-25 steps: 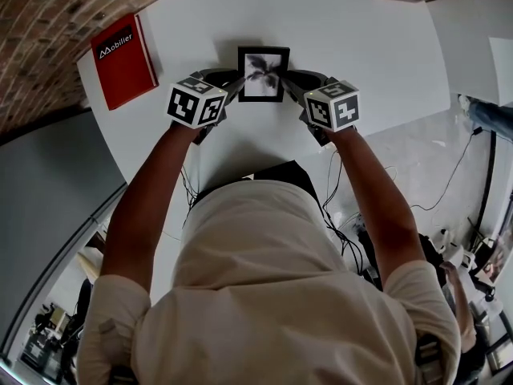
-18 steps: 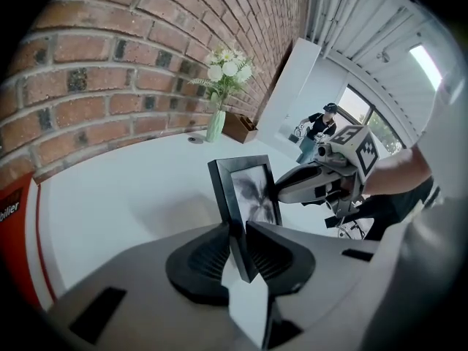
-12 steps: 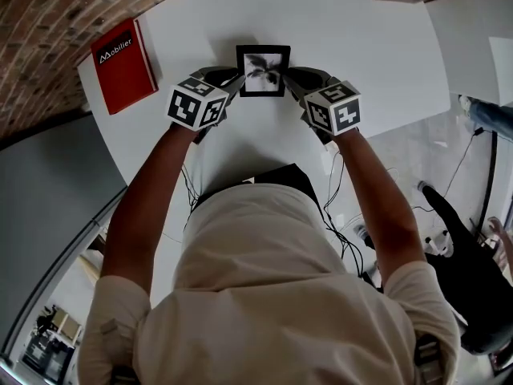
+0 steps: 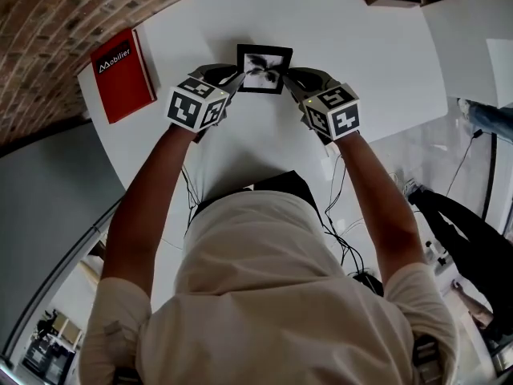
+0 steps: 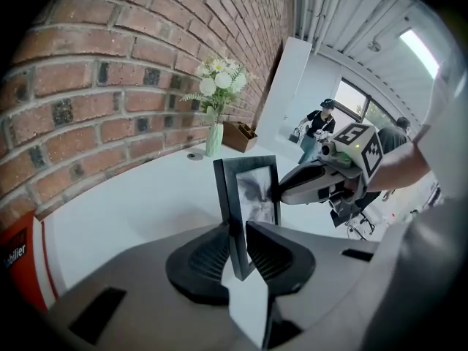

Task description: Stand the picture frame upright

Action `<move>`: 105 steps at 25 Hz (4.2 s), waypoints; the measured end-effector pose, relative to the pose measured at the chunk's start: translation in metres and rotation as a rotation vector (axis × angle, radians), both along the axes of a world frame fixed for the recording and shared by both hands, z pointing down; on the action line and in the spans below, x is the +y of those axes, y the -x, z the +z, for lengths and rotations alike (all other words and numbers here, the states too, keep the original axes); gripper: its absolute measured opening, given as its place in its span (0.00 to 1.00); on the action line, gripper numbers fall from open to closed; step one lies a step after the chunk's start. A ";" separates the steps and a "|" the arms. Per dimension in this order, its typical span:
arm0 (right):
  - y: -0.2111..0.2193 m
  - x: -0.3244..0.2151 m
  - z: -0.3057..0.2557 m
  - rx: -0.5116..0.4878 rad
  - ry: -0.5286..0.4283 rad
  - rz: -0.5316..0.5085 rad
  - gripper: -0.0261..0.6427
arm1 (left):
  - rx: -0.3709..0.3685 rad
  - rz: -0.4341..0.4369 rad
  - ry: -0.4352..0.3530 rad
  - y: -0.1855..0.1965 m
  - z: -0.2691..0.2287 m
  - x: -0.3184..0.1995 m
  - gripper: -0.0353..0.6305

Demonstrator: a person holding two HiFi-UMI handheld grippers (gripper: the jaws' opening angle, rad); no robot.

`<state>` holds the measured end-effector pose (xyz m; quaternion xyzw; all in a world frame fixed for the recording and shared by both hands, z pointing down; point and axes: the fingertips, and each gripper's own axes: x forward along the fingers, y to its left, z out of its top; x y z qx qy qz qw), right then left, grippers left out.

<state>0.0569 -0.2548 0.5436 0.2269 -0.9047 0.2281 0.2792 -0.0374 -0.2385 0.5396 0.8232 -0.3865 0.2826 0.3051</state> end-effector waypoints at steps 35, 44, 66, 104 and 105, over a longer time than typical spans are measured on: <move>0.003 -0.072 -0.026 0.029 -0.277 -0.066 0.10 | -0.135 0.008 -0.163 0.000 -0.021 -0.061 0.14; 0.005 -0.087 -0.022 0.055 -0.327 -0.078 0.09 | -0.193 0.011 -0.225 0.008 -0.028 -0.090 0.13; 0.014 -0.118 -0.012 0.093 -0.486 -0.097 0.09 | -0.260 0.024 -0.249 0.011 -0.006 -0.111 0.12; 0.009 -0.111 0.003 0.081 -0.483 -0.072 0.09 | -0.237 0.021 -0.250 0.008 0.009 -0.103 0.13; 0.009 -0.111 0.003 0.080 -0.482 -0.072 0.09 | -0.236 0.021 -0.249 0.008 0.009 -0.103 0.13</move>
